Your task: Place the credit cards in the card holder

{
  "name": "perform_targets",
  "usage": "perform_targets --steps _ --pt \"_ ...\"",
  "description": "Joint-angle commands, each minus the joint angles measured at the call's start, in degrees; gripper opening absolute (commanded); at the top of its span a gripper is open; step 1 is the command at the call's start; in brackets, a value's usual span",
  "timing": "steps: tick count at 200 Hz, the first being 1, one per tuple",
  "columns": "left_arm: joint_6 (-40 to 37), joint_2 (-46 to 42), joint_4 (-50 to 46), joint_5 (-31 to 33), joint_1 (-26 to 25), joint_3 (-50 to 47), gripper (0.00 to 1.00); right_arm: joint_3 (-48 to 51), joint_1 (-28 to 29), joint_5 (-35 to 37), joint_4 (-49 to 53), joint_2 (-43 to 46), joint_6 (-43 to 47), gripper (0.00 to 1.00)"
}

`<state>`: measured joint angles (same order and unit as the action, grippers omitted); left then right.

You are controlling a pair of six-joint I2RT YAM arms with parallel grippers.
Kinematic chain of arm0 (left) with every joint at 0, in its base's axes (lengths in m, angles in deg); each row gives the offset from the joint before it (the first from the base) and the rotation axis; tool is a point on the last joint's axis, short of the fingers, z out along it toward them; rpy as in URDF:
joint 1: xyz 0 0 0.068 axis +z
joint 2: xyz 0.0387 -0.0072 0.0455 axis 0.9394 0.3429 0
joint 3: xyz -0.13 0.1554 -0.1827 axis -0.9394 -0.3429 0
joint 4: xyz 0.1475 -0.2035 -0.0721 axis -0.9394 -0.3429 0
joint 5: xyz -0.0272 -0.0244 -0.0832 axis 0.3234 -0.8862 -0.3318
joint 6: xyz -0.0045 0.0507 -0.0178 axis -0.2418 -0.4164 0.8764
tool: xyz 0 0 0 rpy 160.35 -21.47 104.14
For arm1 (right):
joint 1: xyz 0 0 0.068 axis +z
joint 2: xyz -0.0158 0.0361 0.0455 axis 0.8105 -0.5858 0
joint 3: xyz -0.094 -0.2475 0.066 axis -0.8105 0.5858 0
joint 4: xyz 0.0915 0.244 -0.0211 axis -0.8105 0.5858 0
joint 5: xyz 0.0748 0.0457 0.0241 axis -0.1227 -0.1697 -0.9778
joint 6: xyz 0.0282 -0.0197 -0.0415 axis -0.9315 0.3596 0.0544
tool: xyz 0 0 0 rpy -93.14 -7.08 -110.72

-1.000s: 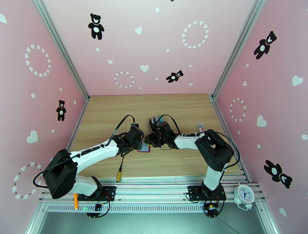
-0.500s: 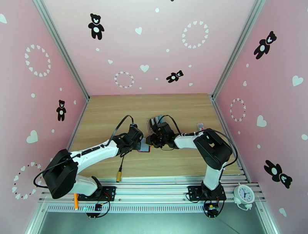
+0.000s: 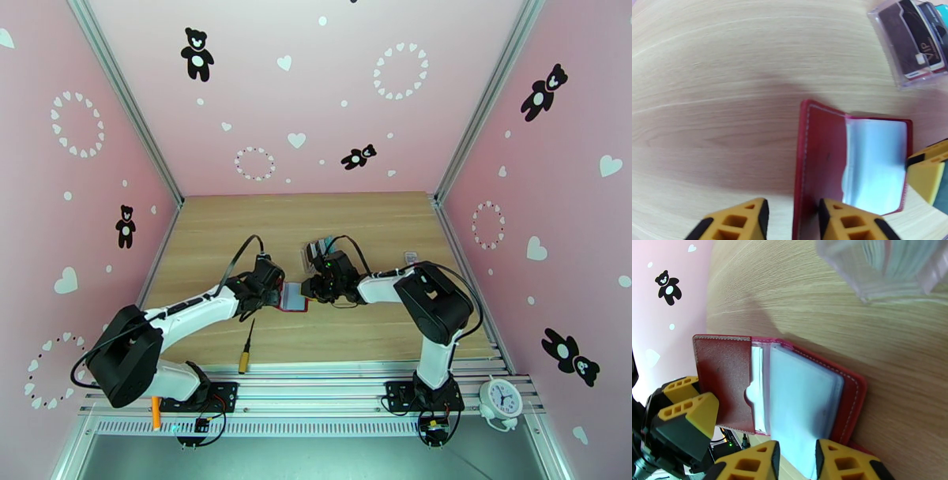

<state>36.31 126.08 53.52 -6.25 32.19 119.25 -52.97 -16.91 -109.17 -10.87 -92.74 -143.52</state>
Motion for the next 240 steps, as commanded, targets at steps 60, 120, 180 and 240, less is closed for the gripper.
perform_targets --steps 60,120,180,240 --pt "-2.9 8.6 0.8 2.6 1.2 1.1 0.48 0.2 -1.0 -0.6 2.1 -1.9 0.6 0.3" --pt "-2.9 13.8 -1.1 3.0 1.2 3.6 0.48 0.3 -1.2 -0.7 2.1 -2.2 0.6 0.3" --pt "-3.3 12.6 2.3 -2.5 1.2 3.0 0.48 0.1 -1.5 -0.5 2.0 -1.9 0.7 0.3" --pt "-3.0 11.1 2.1 -4.2 1.2 4.7 0.48 -2.2 -2.0 -0.2 4.5 0.0 2.0 0.3"
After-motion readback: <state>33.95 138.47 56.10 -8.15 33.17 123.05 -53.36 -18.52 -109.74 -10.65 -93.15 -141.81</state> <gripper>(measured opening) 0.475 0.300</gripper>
